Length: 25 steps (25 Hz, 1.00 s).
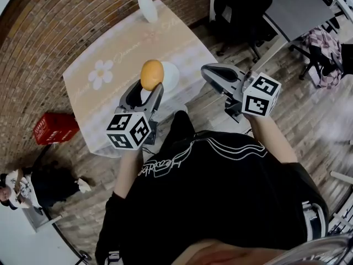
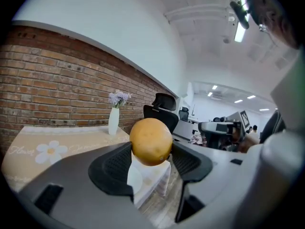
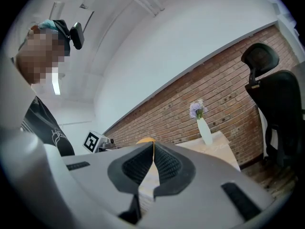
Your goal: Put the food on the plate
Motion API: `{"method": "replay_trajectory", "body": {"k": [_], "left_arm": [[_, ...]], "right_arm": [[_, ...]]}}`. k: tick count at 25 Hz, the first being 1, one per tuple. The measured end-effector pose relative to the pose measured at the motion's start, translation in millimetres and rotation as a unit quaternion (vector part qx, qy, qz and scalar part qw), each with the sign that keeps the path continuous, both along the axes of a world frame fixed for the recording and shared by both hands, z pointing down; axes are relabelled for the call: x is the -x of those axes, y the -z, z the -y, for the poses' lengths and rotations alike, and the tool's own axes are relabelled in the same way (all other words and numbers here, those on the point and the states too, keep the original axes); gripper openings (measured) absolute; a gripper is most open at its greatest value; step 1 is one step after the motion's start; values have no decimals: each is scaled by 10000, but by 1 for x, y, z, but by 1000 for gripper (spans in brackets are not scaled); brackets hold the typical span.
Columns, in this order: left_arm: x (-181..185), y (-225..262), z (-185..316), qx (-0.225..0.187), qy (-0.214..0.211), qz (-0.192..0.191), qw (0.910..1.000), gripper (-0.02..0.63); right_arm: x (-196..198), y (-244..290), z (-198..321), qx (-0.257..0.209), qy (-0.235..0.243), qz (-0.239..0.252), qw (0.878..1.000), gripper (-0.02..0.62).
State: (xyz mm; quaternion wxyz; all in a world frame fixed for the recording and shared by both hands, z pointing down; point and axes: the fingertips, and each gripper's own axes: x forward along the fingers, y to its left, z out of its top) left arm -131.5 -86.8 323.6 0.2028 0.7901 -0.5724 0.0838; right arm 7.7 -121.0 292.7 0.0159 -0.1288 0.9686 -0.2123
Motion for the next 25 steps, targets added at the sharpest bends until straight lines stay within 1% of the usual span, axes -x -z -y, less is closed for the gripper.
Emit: {"method": "replay_trajectory", "body": {"k": [2,6,11,15,18,25], "left_arm": [[7,-11,9,100,45,-67,9999,259],[19,-36,23,262,57,-44,9996,261],[29,-71,44,467,-121,114,9988,261],[35,-100,57,643,-240,-34,9976,261],[38,-124,62,754,-261,-43,9968,261],[43,-168,72,900,-468,330,9943,259]], "right_arm": [[1,-7,7,73,-47,-34,10000,-3],[1,-21,22,197,-182,-117,9996,-3],[5,-42,41,397,-311,-283,9983,-3],[10,-60,52,634,-369,-310,9968,-3],[11,-75,56,845,-420,-296,9951,-3],[10,-106,63,1206,-510,-398,9906,-3]]}}
